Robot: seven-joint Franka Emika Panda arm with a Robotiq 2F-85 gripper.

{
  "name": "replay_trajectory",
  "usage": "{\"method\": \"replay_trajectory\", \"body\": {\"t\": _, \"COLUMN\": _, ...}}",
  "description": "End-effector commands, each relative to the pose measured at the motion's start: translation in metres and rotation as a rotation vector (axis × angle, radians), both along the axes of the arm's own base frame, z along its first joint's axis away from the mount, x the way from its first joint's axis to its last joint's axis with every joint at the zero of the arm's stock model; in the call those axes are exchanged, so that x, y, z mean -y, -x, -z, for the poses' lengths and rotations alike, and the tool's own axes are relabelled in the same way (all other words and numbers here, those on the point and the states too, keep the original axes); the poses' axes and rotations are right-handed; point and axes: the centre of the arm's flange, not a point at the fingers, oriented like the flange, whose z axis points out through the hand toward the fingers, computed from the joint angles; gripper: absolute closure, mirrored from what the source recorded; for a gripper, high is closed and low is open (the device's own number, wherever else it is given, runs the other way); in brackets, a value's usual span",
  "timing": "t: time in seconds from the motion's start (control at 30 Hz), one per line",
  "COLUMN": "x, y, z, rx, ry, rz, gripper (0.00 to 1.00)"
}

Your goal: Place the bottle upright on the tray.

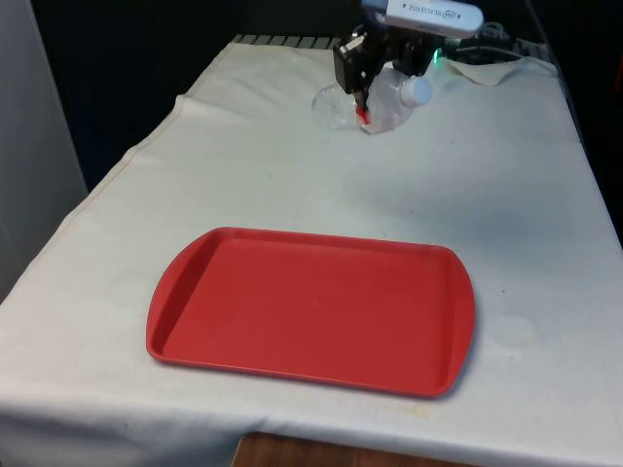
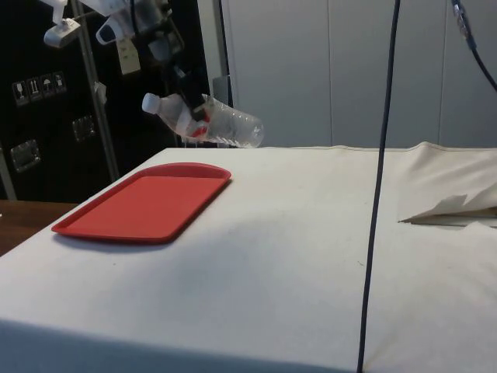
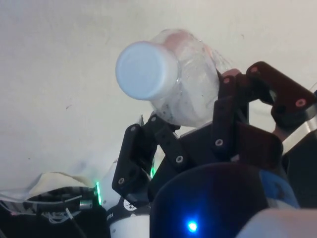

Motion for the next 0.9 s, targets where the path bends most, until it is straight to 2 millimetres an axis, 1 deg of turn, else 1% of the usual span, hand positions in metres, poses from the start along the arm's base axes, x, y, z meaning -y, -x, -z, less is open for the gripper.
{"method": "replay_trajectory", "body": {"t": 0.0, "x": 0.0, "y": -0.001, "z": 0.0, "rx": 0.015, "ry": 0.001, "rz": 0.007, "gripper": 1.0}}
{"method": "replay_trajectory", "body": {"t": 0.87, "x": 0.0, "y": -0.014, "z": -0.003, "rx": 0.142, "ry": 0.013, "rz": 0.131, "gripper": 1.0}}
